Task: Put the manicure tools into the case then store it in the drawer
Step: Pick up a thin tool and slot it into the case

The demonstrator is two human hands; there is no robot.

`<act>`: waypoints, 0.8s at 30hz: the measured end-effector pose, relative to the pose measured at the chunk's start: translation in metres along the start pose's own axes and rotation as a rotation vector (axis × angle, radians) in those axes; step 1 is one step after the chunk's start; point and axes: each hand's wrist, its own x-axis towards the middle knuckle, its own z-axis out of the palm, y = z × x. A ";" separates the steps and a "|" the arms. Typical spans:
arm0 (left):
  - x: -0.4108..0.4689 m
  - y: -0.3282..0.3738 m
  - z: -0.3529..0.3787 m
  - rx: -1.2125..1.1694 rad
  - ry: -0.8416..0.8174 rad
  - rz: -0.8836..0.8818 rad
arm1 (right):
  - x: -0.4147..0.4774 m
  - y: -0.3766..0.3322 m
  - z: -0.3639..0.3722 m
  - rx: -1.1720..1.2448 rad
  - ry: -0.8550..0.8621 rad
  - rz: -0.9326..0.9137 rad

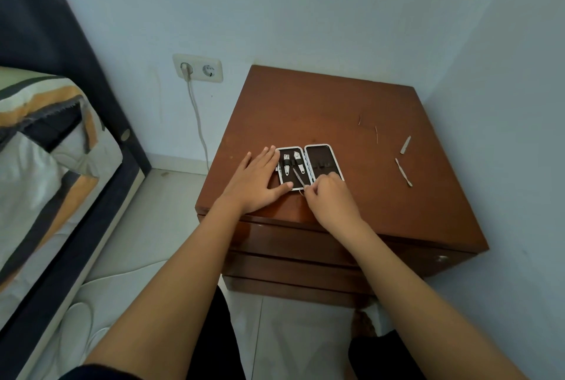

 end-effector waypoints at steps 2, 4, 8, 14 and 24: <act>0.000 -0.001 0.000 0.007 -0.003 0.003 | 0.003 -0.004 0.001 -0.008 0.014 -0.010; 0.000 -0.001 0.001 0.013 -0.005 0.008 | 0.005 -0.006 0.003 -0.006 0.029 -0.013; 0.000 -0.002 0.001 0.016 -0.012 0.024 | 0.010 -0.007 0.010 0.034 0.109 -0.073; 0.000 -0.002 0.003 0.055 -0.019 0.024 | -0.003 0.014 0.015 0.002 0.261 -0.386; 0.002 -0.003 0.005 0.094 -0.024 0.019 | -0.005 0.025 0.024 -0.083 0.191 -0.506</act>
